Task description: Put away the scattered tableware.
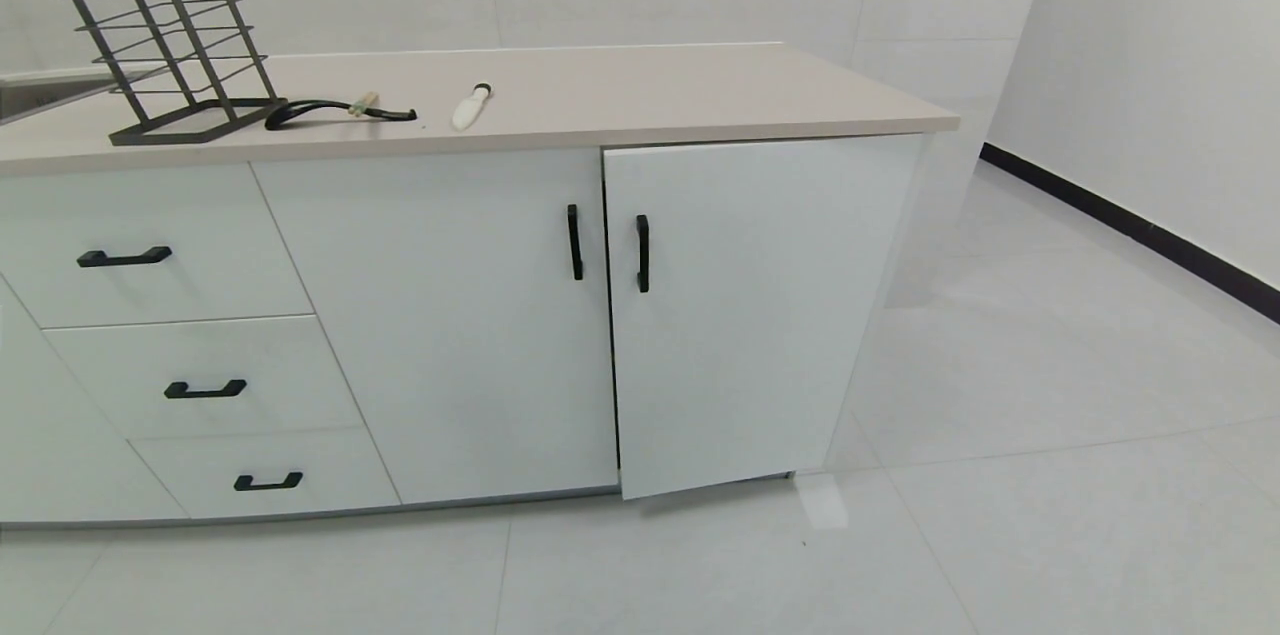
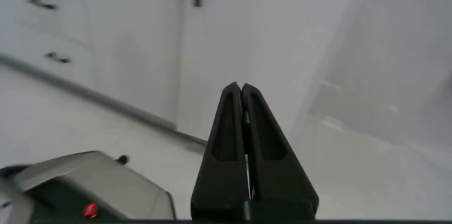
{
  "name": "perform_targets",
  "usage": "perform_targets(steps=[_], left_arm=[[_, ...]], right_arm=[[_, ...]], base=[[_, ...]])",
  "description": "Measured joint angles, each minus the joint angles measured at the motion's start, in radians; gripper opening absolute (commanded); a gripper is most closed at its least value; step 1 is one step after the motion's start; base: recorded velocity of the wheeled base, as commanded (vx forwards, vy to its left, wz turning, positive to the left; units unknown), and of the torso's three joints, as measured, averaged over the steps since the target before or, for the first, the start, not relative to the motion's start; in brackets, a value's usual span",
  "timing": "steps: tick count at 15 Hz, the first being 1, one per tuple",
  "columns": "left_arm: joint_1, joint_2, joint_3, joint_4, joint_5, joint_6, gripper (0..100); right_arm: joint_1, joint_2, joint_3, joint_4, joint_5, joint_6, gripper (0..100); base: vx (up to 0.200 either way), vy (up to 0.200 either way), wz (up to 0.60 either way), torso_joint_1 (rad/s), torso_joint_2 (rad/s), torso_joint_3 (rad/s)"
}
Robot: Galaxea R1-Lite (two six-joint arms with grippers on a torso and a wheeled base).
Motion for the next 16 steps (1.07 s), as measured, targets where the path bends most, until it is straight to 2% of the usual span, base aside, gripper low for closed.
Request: perform_targets(steps=[2,3,12,14,16], left_arm=[[-0.001,0.0,0.0,0.0,-0.001,0.003,100],[0.0,0.0,0.0,0.0,-0.001,0.004,100],[-0.001,0.0,0.0,0.001,-0.002,0.005,100],[0.0,0.0,0.0,0.0,-0.002,0.006,100],[-0.001,0.0,0.0,0.001,-0.001,0.004,100]], right_arm=[[-0.001,-0.014,0.0,0.043,-0.238,0.074,0],[-0.001,-0.017,0.0,0.066,-0.293,0.125,0],[-0.001,-0.021,-0.002,0.072,-0.297,0.144,0],[-0.001,-0.021,-0.001,0.072,-0.298,0.143,0],[-0.003,-0.021,-0.002,0.071,-0.299,0.141,0]], base=[[0.0,0.0,0.0,0.0,0.0,0.0],[0.2,0.2,0.0,0.002,0.0,-0.007],[0.2,0.2,0.0,0.002,0.0,0.0],[0.0,0.0,0.0,0.0,0.0,0.0],[0.0,0.0,0.6,0.007,0.0,-0.002]])
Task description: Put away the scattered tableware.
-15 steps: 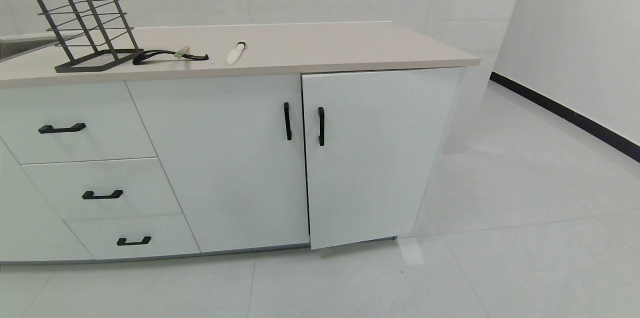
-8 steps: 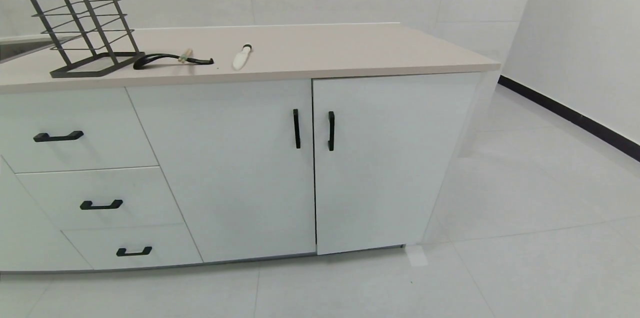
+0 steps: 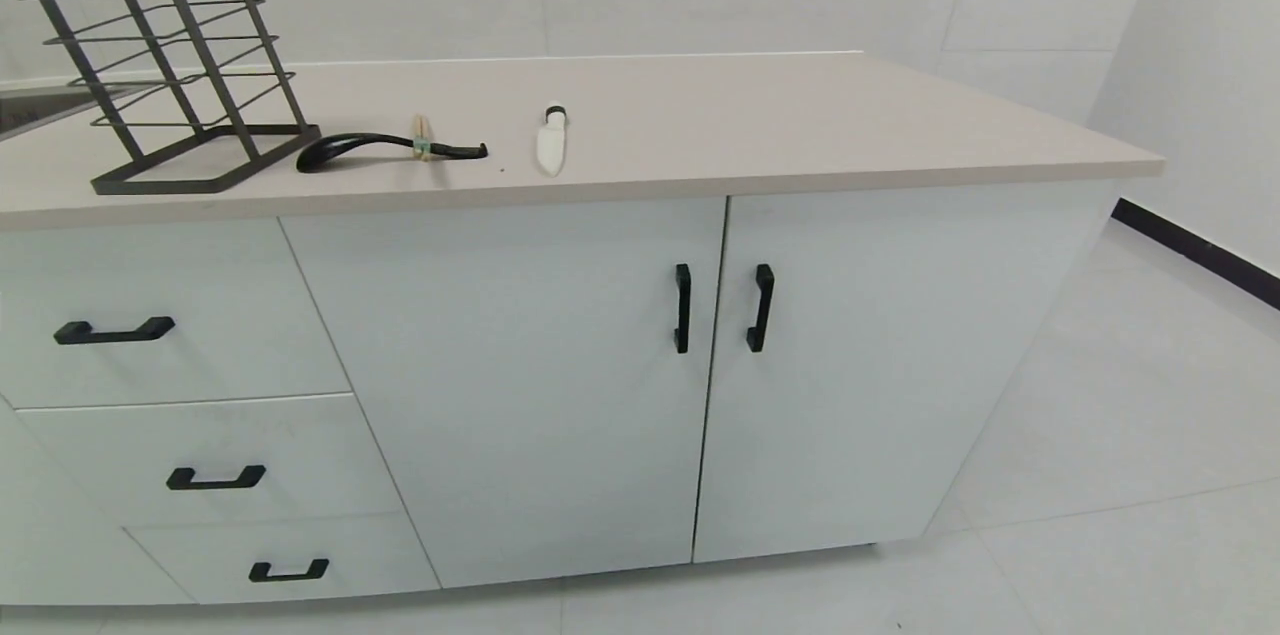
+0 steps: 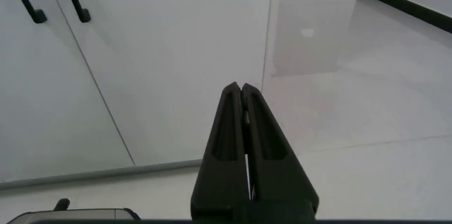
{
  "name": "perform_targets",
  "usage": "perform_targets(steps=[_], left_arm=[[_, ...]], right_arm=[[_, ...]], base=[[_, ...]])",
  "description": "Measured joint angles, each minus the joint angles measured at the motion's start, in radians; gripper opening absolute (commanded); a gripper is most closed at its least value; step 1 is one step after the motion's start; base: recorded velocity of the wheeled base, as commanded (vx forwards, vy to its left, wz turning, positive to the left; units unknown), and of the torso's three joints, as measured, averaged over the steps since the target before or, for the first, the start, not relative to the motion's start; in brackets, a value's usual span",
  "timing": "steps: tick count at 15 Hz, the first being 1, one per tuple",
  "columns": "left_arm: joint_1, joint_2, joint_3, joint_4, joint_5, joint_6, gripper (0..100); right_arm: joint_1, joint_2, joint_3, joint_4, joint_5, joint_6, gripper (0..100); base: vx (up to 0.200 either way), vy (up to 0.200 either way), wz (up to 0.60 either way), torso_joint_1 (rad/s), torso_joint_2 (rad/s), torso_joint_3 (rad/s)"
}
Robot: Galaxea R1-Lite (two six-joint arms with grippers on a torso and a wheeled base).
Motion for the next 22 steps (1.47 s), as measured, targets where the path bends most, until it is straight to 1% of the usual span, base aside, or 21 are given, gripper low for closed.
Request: perform_targets(steps=[5,7,13,22], left_arm=[[0.001,0.0,0.0,-0.001,0.0,-0.002,100],[0.001,0.0,0.0,-0.001,0.0,-0.002,100],[-0.001,0.0,0.0,-0.001,-0.001,0.001,100],[0.0,0.0,0.0,-0.001,-0.001,0.004,100]], right_arm=[[0.0,0.0,0.0,0.0,-0.002,0.0,0],[0.001,0.0,0.0,0.0,-0.002,0.001,0],[0.0,0.0,0.0,0.0,-0.001,0.0,0],[0.002,0.0,0.0,0.001,-0.002,0.0,0]], base=[[0.0,0.0,0.6,0.002,0.0,0.005],[0.0,0.0,0.0,0.0,0.0,0.0],[0.0,0.2,0.0,0.002,0.0,0.002],[0.2,0.2,0.0,0.001,0.0,0.002]])
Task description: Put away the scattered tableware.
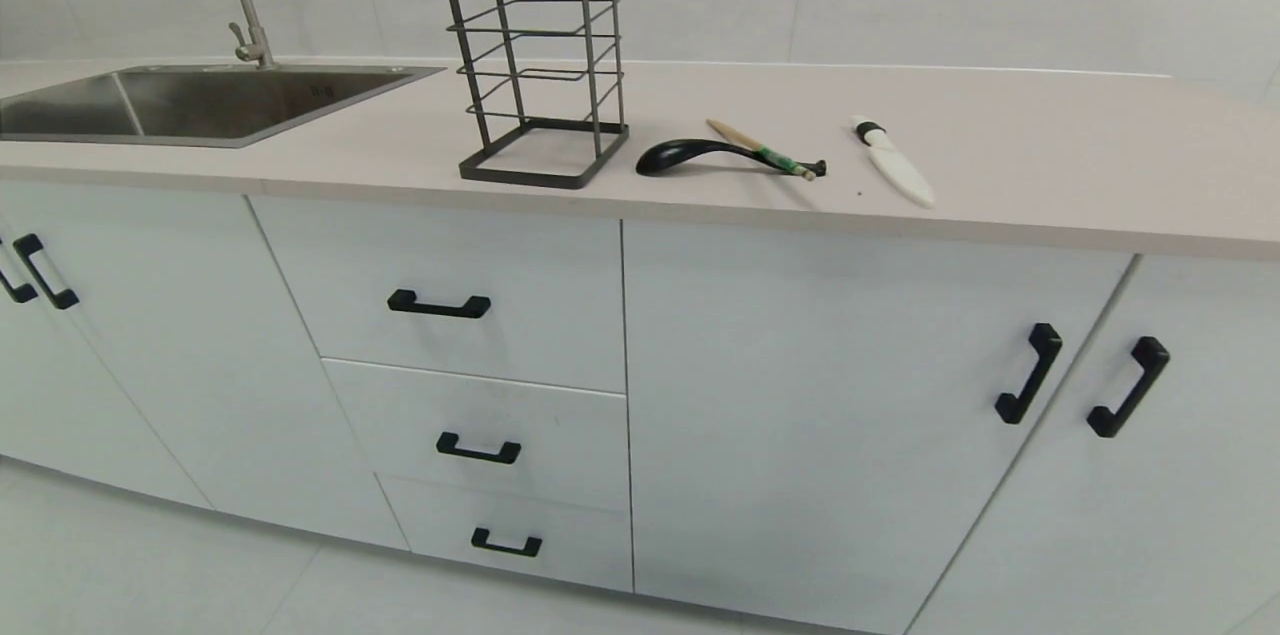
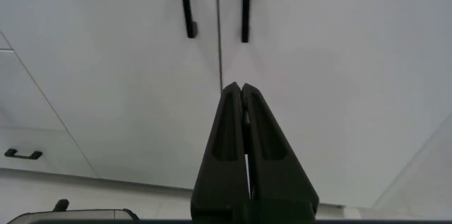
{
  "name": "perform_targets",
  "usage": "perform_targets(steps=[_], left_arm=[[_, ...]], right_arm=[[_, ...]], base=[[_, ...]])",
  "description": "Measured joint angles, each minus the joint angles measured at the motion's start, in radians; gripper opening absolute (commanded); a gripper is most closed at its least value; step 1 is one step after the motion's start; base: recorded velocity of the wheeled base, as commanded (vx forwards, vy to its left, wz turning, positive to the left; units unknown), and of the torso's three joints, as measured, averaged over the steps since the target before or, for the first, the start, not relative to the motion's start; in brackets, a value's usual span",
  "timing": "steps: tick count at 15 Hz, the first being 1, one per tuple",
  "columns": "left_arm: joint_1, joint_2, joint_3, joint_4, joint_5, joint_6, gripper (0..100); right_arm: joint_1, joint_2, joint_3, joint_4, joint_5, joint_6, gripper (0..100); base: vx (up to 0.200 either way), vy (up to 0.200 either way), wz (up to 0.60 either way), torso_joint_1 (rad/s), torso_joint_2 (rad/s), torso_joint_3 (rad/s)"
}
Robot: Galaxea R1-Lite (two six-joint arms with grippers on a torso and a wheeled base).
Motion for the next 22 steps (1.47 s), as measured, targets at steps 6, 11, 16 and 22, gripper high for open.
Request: perform_targets(steps=[6,11,16,22], left_arm=[[0.002,0.0,0.0,0.0,0.003,-0.004,100],[0.0,0.0,0.0,0.0,0.001,0.001,100],[0.0,0.0,0.0,0.0,-0.002,0.0,100],[0.0,0.0,0.0,-0.001,-0.006,-0.003,100]], right_arm=[[0.001,0.0,0.0,0.0,0.0,0.0,0],[0.0,0.0,0.0,-0.001,0.0,0.0,0],[0.0,0.0,0.0,0.0,0.0,0.001,0],[0.0,0.001,0.0,0.0,0.0,0.003,0]], base=[[0.0,0.0,0.0,0.0,0.0,0.0],[0.0,0.0,0.0,0.0,0.0,0.0],[0.0,0.0,0.0,0.0,0.0,0.0],[0.0,0.0,0.0,0.0,0.0,0.0]])
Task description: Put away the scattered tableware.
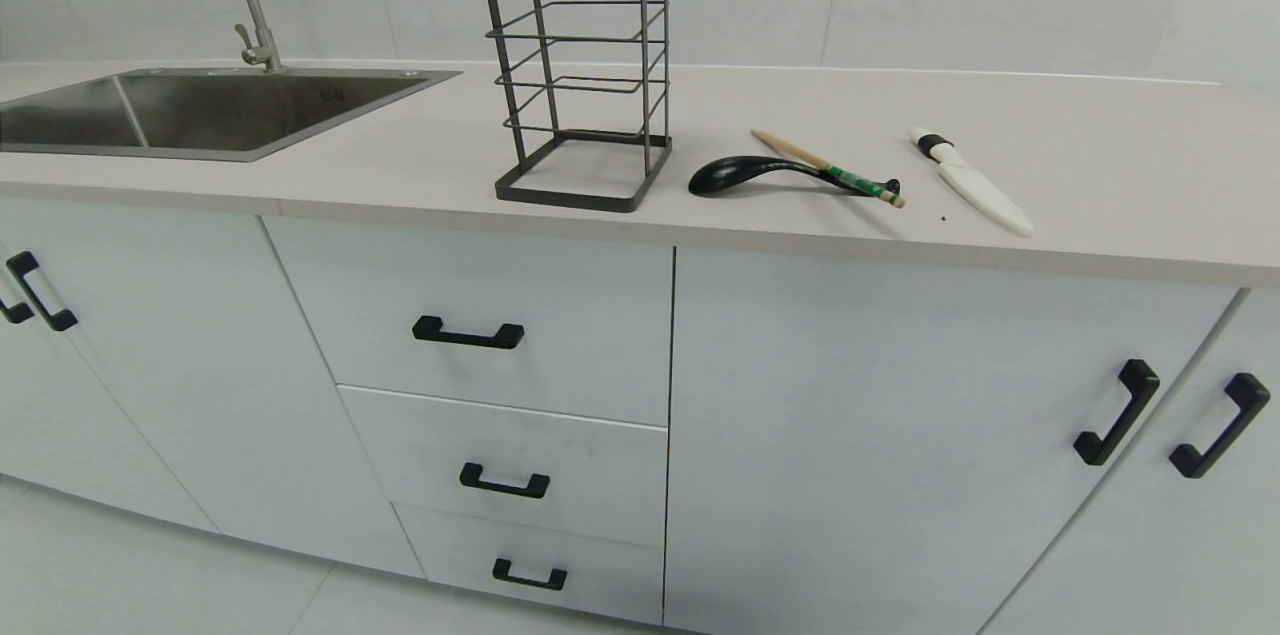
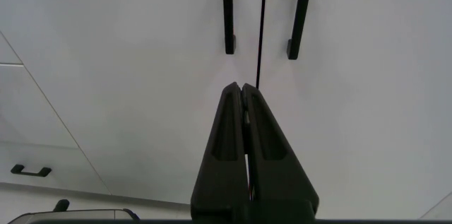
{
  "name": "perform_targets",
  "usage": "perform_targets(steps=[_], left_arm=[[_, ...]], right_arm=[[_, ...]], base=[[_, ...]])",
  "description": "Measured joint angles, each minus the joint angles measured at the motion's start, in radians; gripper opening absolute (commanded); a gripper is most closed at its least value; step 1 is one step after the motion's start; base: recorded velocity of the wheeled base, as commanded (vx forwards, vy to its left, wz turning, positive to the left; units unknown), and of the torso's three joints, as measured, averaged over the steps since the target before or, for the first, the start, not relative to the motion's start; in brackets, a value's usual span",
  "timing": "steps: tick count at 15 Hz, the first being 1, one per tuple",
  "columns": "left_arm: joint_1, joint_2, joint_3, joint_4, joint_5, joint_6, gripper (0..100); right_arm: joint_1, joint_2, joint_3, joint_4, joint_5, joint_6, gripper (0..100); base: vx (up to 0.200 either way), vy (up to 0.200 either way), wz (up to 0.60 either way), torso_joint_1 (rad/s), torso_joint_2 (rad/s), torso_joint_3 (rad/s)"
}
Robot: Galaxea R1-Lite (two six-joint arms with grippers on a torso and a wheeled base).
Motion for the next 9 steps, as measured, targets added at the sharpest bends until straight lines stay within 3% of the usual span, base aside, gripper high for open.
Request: perform_targets(steps=[3,6,9], left_arm=[[0.001,0.0,0.0,-0.001,-0.014,0.028,100],[0.001,0.0,0.0,-0.005,-0.001,0.029,100],[0.003,0.003,-0.055,-0.087,-0.013,0.025,100]], right_arm=[[0.0,0.0,0.0,0.0,0.0,0.0,0],[0.0,0.0,0.0,0.0,0.0,0.0,0],[0.0,0.0,0.0,0.0,0.0,0.0,0]], base=[[0.0,0.0,0.0,0.0,0.0,0.0],[0.0,0.0,0.0,0.0,0.0,0.0],[0.0,0.0,0.0,0.0,0.0,0.0]])
